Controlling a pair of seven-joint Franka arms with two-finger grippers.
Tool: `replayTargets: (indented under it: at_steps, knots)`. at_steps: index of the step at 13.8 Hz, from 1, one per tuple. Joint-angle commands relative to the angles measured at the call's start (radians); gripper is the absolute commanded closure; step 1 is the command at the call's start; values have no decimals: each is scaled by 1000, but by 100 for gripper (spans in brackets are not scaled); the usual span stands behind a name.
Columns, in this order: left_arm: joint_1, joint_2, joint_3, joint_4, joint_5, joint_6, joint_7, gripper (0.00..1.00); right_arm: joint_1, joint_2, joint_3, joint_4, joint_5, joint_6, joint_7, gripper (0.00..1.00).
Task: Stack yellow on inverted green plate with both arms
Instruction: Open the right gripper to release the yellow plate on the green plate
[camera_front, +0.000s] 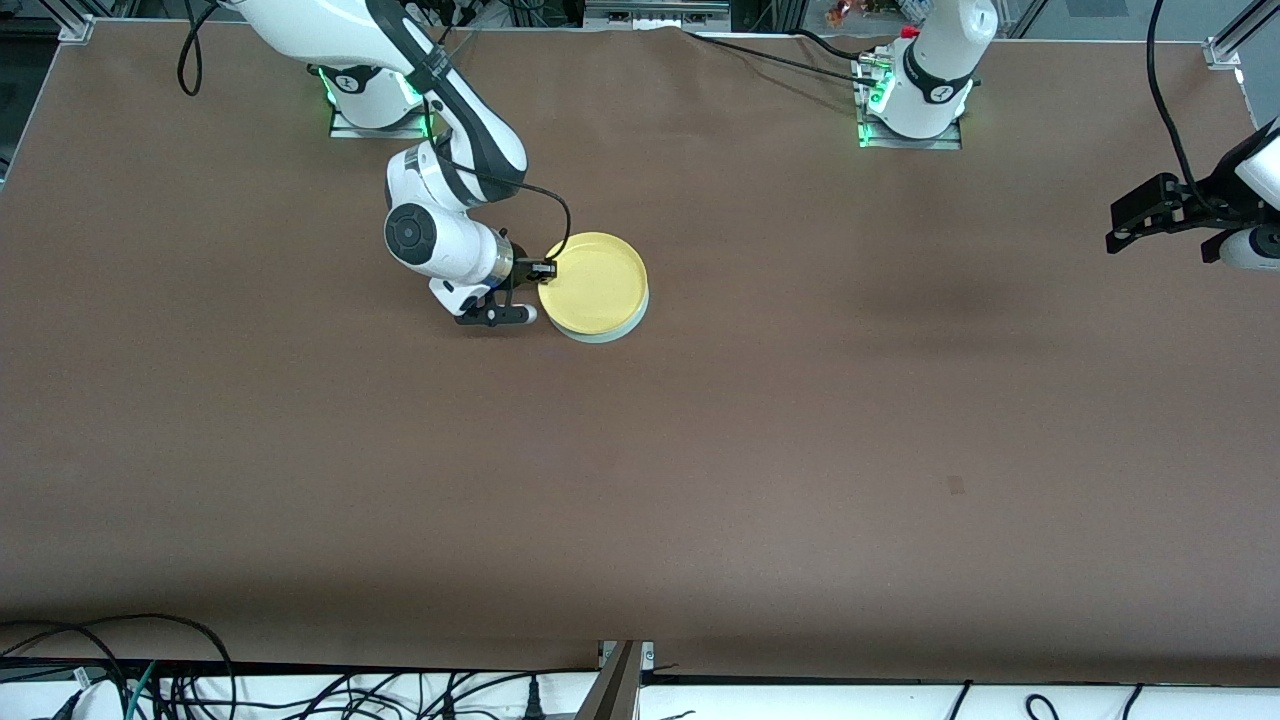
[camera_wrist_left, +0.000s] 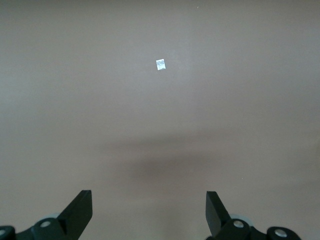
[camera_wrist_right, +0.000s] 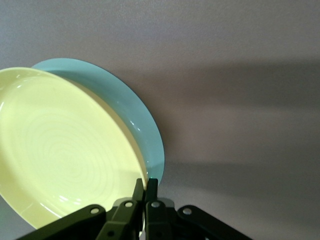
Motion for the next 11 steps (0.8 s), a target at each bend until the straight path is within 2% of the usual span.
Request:
replayTargets:
  at_steps: [1, 11]
  knots:
    - [1, -12, 12, -32, -10, 13, 3, 0, 9, 3, 5, -13, 20, 21, 5, 100]
    - [5, 9, 2, -6, -11, 12, -2, 0, 24, 37, 5, -11, 20, 87, 5, 100]
